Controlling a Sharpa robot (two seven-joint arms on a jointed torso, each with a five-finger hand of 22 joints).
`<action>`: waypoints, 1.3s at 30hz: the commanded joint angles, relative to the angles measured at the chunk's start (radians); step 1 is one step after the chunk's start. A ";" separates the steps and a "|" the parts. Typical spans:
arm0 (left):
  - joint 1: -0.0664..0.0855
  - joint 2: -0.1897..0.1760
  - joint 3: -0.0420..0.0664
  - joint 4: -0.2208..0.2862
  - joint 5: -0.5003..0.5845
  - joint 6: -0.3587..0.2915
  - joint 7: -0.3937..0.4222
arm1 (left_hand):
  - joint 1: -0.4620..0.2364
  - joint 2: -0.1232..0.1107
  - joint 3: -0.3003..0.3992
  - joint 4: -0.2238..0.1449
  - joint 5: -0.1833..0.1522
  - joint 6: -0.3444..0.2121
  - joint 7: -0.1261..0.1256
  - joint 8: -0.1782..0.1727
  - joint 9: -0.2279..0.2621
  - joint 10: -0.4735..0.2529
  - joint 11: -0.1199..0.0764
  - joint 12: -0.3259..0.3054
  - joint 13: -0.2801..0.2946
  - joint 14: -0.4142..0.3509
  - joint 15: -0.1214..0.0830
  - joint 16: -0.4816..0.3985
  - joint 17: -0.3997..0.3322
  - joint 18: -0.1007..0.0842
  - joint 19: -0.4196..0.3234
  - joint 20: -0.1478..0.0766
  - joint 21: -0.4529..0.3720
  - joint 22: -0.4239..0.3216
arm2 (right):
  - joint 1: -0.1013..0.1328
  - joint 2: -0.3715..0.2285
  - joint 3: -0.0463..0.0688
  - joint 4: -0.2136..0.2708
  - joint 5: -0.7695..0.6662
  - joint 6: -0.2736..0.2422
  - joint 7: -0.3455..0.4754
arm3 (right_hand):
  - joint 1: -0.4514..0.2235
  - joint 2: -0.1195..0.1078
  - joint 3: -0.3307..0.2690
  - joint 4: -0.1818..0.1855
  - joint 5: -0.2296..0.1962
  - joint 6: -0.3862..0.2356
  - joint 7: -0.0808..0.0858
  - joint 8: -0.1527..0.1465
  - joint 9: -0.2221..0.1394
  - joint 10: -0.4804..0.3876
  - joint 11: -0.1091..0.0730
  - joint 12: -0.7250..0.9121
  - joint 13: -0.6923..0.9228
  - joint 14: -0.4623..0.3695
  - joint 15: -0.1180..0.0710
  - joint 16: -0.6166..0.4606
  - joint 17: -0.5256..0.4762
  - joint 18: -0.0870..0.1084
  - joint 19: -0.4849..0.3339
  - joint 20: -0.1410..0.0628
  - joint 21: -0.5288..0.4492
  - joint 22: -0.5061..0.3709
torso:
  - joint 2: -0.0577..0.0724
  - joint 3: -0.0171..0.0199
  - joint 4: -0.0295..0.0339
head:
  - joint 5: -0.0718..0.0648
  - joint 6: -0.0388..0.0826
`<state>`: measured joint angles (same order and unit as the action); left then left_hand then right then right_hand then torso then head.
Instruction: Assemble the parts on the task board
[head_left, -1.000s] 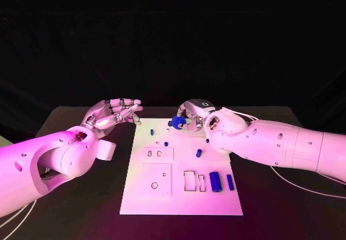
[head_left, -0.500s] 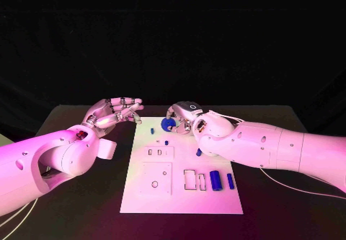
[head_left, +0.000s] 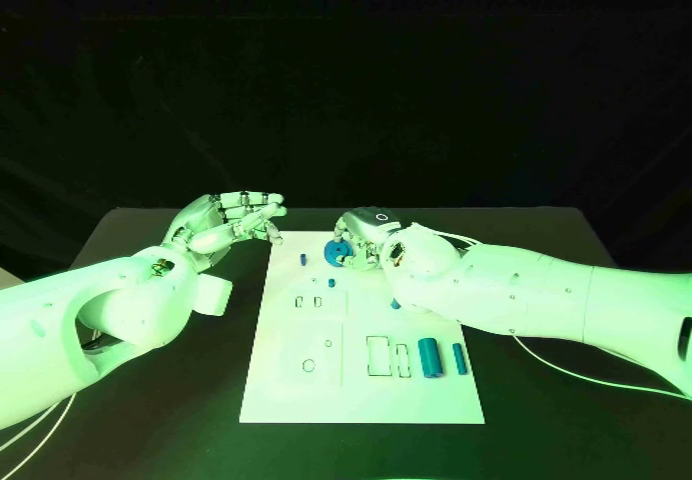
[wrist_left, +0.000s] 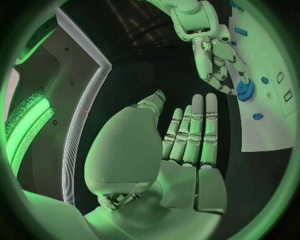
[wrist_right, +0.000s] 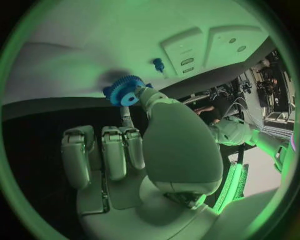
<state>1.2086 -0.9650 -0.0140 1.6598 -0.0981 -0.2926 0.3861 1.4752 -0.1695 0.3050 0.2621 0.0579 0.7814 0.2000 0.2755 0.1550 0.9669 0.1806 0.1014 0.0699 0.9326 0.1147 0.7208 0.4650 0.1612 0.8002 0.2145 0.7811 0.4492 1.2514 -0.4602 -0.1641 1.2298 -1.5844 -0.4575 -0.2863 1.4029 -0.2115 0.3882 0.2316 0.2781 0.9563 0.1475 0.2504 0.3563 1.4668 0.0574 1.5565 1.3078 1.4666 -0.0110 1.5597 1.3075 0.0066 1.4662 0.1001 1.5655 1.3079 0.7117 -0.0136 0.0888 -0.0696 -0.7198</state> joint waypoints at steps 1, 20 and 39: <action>0.001 0.002 0.001 0.001 0.004 0.018 0.006 | 0.004 0.009 0.000 0.005 -0.005 -0.003 0.043 0.001 0.000 0.001 0.002 -0.002 0.001 -0.006 0.003 0.004 0.001 0.019 -0.004 0.001 0.007 0.001 | -0.002 0.008 0.000 -0.013 -0.022 0.024 -0.022 | -0.003 -0.002 0.007 -0.001 0.002 0.010 -0.014 0.002 0.000 0.092 -0.005 0.001 0.248 0.098 -0.006 0.004 0.234 -0.007 0.105 -0.010 0.005 0.263 | 0.000 0.0007 0.0011 | 0.000 0.002; 0.001 0.002 0.001 -0.001 0.004 0.017 0.004 | 0.004 0.009 0.000 0.005 -0.005 -0.003 0.043 0.001 0.000 0.001 0.002 -0.002 0.001 -0.006 0.003 0.004 0.001 0.019 -0.004 0.001 0.007 0.001 | -0.006 0.039 -0.001 -0.055 -0.020 0.030 0.000 | -0.025 -0.014 0.024 -0.004 0.001 -0.011 -0.004 -0.015 -0.008 0.083 0.003 -0.010 0.238 0.097 0.001 0.003 0.231 -0.007 0.105 -0.005 0.005 0.263 | 0.000 -0.0005 0.0010 | 0.007 0.003; 0.001 0.001 0.001 -0.003 0.004 0.016 0.003 | 0.004 0.009 0.000 0.005 -0.005 -0.003 0.043 0.001 0.000 0.001 0.002 -0.002 0.001 -0.006 0.003 0.004 0.001 0.019 -0.004 0.001 0.007 0.001 | -0.007 0.034 -0.001 -0.052 -0.019 0.028 0.002 | -0.038 -0.024 0.026 -0.004 0.000 -0.016 0.000 -0.022 -0.010 0.076 0.007 -0.017 0.230 0.096 0.005 0.001 0.225 -0.006 0.104 -0.001 0.005 0.262 | 0.000 0.0013 -0.0009 | 0.011 0.002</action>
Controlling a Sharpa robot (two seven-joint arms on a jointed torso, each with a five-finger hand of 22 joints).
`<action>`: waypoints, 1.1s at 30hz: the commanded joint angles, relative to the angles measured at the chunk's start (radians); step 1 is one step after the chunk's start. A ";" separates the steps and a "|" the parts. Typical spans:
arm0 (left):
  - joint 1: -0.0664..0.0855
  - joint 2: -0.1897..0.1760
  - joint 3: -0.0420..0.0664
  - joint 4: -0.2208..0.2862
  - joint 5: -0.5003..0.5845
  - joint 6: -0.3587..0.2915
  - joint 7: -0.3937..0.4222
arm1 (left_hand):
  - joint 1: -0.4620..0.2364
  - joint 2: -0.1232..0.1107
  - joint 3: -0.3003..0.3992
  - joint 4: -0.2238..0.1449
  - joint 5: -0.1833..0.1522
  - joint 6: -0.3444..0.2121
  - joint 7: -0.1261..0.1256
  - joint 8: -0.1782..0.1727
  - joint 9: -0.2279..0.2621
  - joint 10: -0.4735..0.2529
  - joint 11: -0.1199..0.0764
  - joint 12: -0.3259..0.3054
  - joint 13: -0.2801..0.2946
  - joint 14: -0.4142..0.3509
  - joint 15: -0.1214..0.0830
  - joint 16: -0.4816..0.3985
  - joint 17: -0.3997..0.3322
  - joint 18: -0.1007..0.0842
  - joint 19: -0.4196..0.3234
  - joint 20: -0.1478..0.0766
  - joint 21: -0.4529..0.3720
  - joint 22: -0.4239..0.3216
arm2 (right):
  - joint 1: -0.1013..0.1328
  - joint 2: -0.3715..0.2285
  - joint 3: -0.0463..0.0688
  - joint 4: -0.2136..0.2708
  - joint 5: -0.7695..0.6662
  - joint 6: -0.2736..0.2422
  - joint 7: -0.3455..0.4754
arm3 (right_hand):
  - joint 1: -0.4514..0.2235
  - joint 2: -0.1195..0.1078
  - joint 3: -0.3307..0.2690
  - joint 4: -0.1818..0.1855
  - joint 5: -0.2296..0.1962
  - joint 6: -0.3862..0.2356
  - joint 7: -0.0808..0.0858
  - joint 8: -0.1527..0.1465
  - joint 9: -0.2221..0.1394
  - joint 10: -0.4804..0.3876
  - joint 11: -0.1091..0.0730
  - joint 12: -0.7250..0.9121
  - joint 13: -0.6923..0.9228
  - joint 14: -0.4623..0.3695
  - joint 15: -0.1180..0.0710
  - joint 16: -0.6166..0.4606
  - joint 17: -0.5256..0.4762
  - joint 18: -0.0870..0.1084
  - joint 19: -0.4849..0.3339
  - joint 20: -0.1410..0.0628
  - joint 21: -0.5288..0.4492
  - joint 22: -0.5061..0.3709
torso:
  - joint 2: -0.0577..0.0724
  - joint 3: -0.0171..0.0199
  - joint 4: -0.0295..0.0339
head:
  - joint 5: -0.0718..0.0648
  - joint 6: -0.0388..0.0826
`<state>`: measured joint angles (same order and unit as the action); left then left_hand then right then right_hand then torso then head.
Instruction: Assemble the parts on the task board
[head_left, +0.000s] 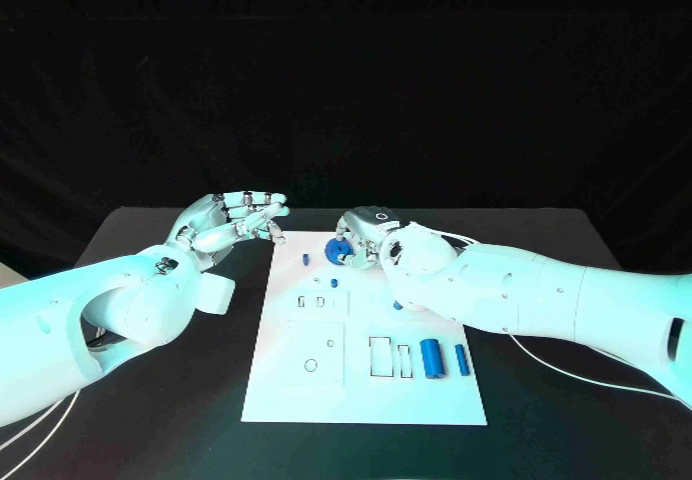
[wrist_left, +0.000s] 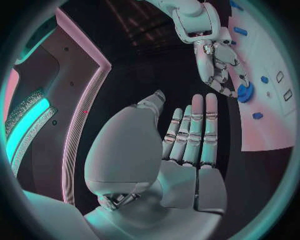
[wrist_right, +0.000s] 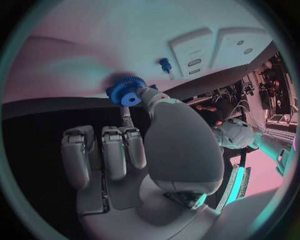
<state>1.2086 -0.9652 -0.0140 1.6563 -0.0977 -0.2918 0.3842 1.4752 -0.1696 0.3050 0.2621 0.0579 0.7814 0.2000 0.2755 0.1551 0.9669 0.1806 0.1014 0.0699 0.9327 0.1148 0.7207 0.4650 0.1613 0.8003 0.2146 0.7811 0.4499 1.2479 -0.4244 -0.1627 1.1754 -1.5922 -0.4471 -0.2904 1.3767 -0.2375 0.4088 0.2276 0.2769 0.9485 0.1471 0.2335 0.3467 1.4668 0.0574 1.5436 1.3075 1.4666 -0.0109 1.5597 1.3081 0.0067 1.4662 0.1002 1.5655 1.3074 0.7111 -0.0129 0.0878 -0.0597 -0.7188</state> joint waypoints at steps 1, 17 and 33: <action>0.001 0.001 0.001 0.001 0.003 0.016 0.005 | 0.004 0.009 0.000 0.005 -0.005 -0.003 0.043 0.001 0.000 0.001 0.002 -0.002 0.001 -0.006 0.003 0.004 0.001 0.019 -0.004 0.001 0.007 0.001 | -0.004 -0.003 -0.002 0.005 -0.012 0.017 0.006 | -0.012 0.002 0.005 0.000 0.001 -0.008 0.000 -0.005 -0.001 0.076 0.007 -0.004 0.230 0.096 0.005 0.001 0.225 -0.007 0.104 -0.001 0.005 0.263 | 0.000 0.0006 -0.0002 | 0.001 0.000; 0.001 0.000 0.001 -0.001 0.003 0.015 0.000 | 0.005 0.010 0.001 0.004 -0.005 -0.003 0.042 0.001 0.000 0.001 0.002 -0.002 0.001 -0.008 0.002 0.006 0.001 0.019 -0.008 0.001 0.011 0.004 | -0.006 -0.011 -0.002 0.020 -0.015 -0.023 0.004 | -0.013 0.001 0.005 0.000 0.001 -0.008 0.000 -0.005 -0.001 0.075 0.007 -0.005 0.230 0.096 0.005 0.001 0.225 -0.007 0.104 -0.001 0.005 0.263 | 0.000 0.0000 0.0005 | 0.003 0.001; 0.001 -0.001 0.001 0.000 0.003 0.013 -0.001 | 0.005 0.010 0.001 0.004 -0.005 -0.004 0.042 0.001 0.000 0.000 0.002 -0.003 0.001 -0.008 0.003 0.007 0.001 0.019 -0.009 0.001 0.013 0.005 | -0.006 -0.005 -0.002 0.008 -0.001 -0.015 0.008 | -0.014 0.018 -0.197 0.052 -0.042 -0.128 0.042 -0.108 -0.041 0.026 0.045 -0.059 0.176 0.095 0.039 0.001 0.225 -0.004 0.098 0.032 -0.004 0.255 | 0.000 0.0000 0.0011 | 0.002 0.003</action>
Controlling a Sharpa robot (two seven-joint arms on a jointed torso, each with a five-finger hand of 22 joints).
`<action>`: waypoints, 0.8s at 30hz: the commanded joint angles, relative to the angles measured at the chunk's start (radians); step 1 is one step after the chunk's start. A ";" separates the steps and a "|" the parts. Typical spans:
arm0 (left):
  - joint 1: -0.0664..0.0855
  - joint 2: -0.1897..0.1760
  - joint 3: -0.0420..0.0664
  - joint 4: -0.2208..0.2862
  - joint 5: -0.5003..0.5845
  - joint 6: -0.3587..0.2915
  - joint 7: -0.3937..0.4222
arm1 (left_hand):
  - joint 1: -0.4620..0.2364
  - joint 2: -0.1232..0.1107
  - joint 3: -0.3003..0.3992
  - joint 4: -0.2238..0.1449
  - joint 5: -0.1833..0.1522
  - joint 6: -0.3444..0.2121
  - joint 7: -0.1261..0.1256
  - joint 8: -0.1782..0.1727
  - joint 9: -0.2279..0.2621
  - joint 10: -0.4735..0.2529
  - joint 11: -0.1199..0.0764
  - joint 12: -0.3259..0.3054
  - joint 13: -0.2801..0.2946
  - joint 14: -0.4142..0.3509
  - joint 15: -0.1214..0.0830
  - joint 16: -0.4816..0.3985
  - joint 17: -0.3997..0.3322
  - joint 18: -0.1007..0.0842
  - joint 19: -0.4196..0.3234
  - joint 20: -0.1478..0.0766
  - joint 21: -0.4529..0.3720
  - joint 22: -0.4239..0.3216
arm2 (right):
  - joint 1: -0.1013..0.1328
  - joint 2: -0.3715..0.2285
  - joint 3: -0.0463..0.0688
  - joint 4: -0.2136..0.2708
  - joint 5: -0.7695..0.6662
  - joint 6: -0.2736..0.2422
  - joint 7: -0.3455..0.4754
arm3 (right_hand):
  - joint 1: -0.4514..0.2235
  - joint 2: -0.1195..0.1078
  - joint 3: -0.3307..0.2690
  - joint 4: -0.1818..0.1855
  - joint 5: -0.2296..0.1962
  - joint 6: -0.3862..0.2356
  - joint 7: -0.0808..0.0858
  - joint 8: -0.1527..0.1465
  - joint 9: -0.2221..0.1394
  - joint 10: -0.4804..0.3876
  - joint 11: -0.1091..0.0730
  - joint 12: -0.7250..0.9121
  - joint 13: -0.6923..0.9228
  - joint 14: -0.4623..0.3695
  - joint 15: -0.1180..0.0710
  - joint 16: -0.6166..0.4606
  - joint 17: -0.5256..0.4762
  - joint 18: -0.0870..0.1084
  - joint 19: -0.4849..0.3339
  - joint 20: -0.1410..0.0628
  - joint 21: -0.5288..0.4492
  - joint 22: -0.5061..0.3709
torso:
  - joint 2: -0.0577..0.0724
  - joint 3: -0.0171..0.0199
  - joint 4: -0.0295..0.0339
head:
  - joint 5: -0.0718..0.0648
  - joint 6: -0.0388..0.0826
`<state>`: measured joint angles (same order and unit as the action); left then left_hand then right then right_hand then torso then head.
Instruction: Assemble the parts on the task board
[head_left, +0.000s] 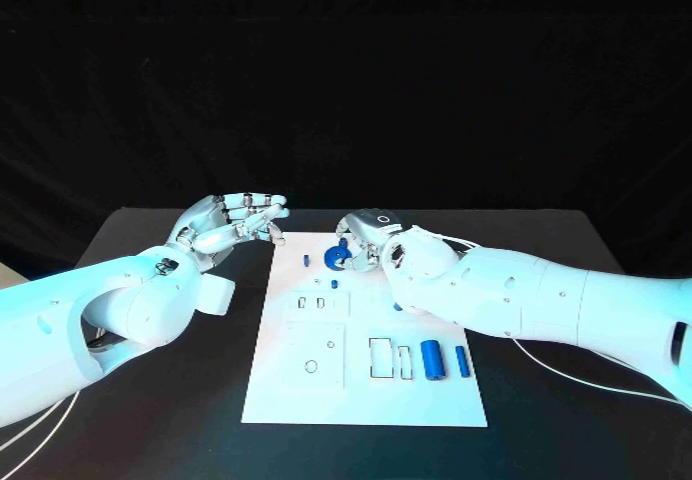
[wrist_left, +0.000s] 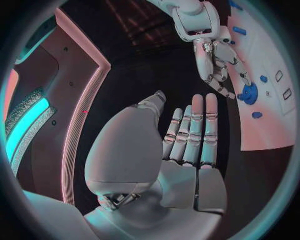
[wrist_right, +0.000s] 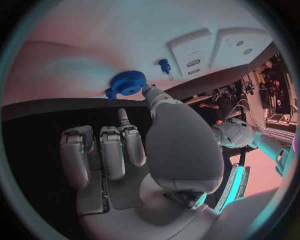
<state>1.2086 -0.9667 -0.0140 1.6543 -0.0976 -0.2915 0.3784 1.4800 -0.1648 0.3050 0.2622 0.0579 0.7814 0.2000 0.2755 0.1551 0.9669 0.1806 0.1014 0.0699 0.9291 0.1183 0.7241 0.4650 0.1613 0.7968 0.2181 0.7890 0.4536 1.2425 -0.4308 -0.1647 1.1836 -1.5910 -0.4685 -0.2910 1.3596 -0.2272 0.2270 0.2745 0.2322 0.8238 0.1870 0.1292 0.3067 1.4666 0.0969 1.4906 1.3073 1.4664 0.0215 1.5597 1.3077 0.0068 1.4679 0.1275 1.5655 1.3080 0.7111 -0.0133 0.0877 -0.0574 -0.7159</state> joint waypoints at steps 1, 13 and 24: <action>0.001 0.000 0.001 0.002 0.003 0.013 0.004 | 0.000 0.005 0.001 0.004 -0.005 -0.004 0.042 0.001 0.000 0.000 0.002 -0.003 0.001 -0.005 -0.001 0.003 0.001 0.019 -0.006 -0.002 0.005 0.001 | 0.000 0.001 0.000 -0.001 -0.002 0.010 0.009 | 0.019 0.017 -0.049 0.015 0.004 -0.001 0.003 -0.008 -0.004 0.026 0.007 -0.006 0.175 0.096 0.008 0.002 0.227 -0.004 0.096 0.006 -0.004 0.254 | 0.000 0.0004 0.0009 | 0.000 0.000; 0.001 -0.001 0.001 0.003 0.003 0.011 0.003 | 0.000 0.005 0.000 0.004 -0.005 -0.004 0.042 0.001 0.000 0.000 0.002 -0.003 0.001 -0.005 -0.001 0.004 0.001 0.019 -0.007 -0.002 0.006 0.002 | 0.000 -0.015 0.000 0.017 0.021 0.049 0.026 | 0.018 0.045 -0.065 0.015 0.019 0.060 -0.012 0.016 0.002 0.041 -0.005 0.010 0.191 0.097 -0.001 0.002 0.230 -0.006 0.100 0.000 0.002 0.260 | 0.001 0.0005 0.0002 | 0.002 -0.004; 0.001 -0.005 0.001 -0.001 0.003 0.013 0.005 | 0.000 0.005 0.000 0.004 -0.005 -0.004 0.042 0.001 0.000 0.000 0.002 -0.003 0.001 -0.005 -0.001 0.004 0.001 0.019 -0.007 -0.002 0.006 0.002 | 0.020 -0.130 0.009 0.125 0.113 -0.050 0.073 | -0.003 0.058 -0.062 0.017 0.028 0.071 -0.016 0.020 0.002 0.044 -0.009 0.013 0.193 0.096 -0.005 0.001 0.225 -0.005 0.098 -0.004 -0.001 0.258 | -0.004 0.0020 -0.0098 | 0.007 0.006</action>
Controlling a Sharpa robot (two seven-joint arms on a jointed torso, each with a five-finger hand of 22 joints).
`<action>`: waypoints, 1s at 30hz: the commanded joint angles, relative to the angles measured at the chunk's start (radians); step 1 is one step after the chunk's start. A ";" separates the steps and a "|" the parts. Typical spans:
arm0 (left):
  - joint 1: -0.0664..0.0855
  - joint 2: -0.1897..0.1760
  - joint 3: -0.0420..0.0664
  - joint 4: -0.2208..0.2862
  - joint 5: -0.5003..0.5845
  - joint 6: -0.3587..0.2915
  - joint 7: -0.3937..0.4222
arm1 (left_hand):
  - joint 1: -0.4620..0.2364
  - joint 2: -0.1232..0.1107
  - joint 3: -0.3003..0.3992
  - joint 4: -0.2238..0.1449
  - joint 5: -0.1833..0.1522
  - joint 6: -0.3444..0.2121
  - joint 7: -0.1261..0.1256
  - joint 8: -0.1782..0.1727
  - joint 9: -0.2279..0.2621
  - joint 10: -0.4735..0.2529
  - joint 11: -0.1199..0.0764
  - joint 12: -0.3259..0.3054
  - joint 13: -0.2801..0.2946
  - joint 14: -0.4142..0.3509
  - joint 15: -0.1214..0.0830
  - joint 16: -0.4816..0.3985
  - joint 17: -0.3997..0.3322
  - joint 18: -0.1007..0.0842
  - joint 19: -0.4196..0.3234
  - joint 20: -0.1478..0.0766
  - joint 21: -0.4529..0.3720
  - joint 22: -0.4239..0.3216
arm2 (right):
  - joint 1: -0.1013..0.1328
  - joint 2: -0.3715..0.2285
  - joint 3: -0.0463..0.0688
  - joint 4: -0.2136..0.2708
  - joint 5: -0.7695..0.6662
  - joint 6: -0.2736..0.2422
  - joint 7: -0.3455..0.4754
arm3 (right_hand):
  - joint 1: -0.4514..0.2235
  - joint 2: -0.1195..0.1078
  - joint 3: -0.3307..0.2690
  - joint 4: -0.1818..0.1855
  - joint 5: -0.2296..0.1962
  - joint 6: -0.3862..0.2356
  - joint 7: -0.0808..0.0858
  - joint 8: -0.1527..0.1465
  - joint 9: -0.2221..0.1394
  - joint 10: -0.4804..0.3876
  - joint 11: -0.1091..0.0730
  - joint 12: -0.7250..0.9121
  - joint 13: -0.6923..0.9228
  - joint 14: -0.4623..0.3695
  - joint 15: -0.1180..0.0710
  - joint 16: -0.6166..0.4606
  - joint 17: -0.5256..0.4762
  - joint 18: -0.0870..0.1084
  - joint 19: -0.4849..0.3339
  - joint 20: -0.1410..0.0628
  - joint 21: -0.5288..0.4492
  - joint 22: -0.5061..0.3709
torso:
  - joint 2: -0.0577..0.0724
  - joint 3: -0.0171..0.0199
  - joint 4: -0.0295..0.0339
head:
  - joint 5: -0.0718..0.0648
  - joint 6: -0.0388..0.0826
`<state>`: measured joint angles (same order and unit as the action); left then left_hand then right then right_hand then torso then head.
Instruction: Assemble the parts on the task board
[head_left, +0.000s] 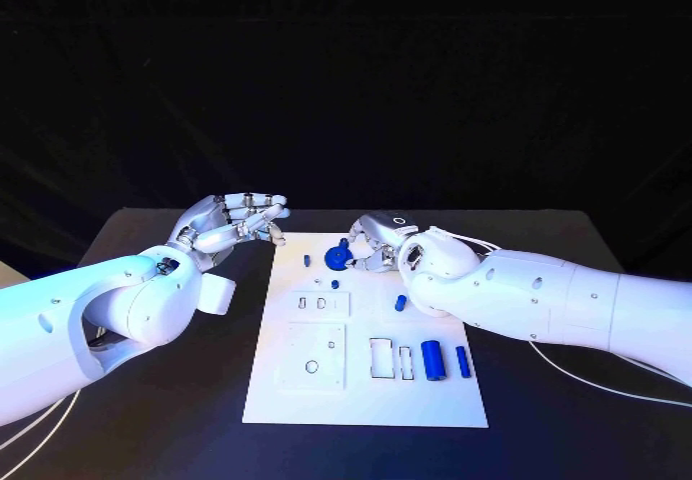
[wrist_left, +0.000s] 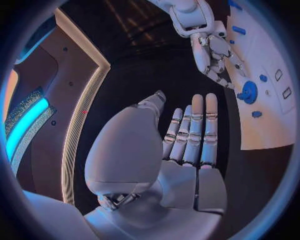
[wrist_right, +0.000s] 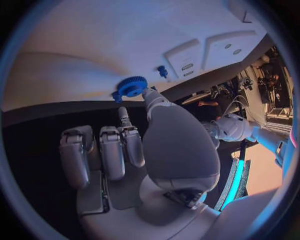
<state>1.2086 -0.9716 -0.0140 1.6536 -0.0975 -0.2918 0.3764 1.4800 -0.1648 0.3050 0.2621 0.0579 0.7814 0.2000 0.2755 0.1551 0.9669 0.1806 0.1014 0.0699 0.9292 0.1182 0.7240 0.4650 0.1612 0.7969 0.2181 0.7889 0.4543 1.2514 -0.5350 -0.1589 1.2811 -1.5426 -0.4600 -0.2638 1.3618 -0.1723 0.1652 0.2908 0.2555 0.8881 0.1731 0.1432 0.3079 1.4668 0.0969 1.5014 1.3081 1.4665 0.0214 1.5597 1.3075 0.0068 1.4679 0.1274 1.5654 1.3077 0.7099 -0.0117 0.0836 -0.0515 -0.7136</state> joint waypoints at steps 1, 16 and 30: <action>0.001 0.000 0.001 -0.001 0.003 0.013 0.007 | 0.000 0.005 0.000 0.004 -0.005 -0.004 0.042 0.001 0.000 0.000 0.002 -0.003 0.001 -0.005 -0.001 0.004 0.001 0.019 -0.007 -0.002 0.006 0.001 | 0.017 -0.043 0.005 0.041 0.081 -0.068 0.053 | -0.005 0.003 0.000 0.000 0.006 0.006 -0.002 0.005 0.000 0.042 -0.009 0.001 0.191 0.095 -0.005 0.000 0.222 -0.004 0.096 -0.004 -0.005 0.254 | -0.003 0.0010 -0.0074 | 0.002 0.005; 0.000 0.002 0.000 -0.020 0.003 0.021 0.013 | -0.001 0.005 0.000 0.005 -0.005 -0.005 0.042 0.000 -0.001 -0.002 0.003 -0.004 0.000 -0.006 0.000 0.005 0.000 0.019 -0.009 -0.002 0.009 0.003 | 0.092 -0.329 0.006 0.123 0.425 0.092 0.307 | 0.065 -0.024 0.021 -0.026 0.000 -0.004 0.000 -0.004 -0.008 0.035 -0.008 -0.007 0.184 0.094 -0.005 -0.001 0.219 0.005 0.076 -0.006 -0.033 0.231 | -0.013 0.0135 -0.0378 | -0.014 0.021; -0.001 0.015 0.000 -0.049 0.002 0.025 0.016 | -0.002 0.004 -0.001 0.005 -0.005 -0.005 0.042 0.000 -0.001 -0.002 0.003 -0.004 0.000 -0.007 0.000 0.005 0.000 0.019 -0.010 -0.002 0.009 0.003 | 0.046 -0.376 0.001 0.042 0.434 0.142 0.357 | 0.107 -0.036 0.030 -0.044 0.020 -0.013 0.001 -0.010 -0.013 0.030 -0.008 -0.011 0.180 0.095 -0.006 0.000 0.224 0.004 0.078 -0.007 -0.030 0.235 | -0.014 0.0245 -0.0477 | -0.009 0.018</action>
<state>1.2075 -0.9587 -0.0149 1.6055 -0.0975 -0.2867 0.3791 1.4800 -0.1648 0.3050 0.2621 0.0579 0.7813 0.2000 0.2755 0.1551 0.9669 0.1806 0.1014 0.0699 0.9292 0.1182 0.7240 0.4649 0.1612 0.7932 0.2144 0.7938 0.4556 1.3003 -0.9136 -0.1581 1.3261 -1.1181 -0.3592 0.0533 1.4613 -0.2084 0.1948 0.2534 0.2694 0.8809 0.1727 0.1390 0.2953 1.4667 0.0968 1.4971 1.3078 1.4665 0.0214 1.5597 1.3073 0.0068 1.4679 0.1273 1.5315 1.3074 0.6945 0.0109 0.0375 -0.0629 -0.6968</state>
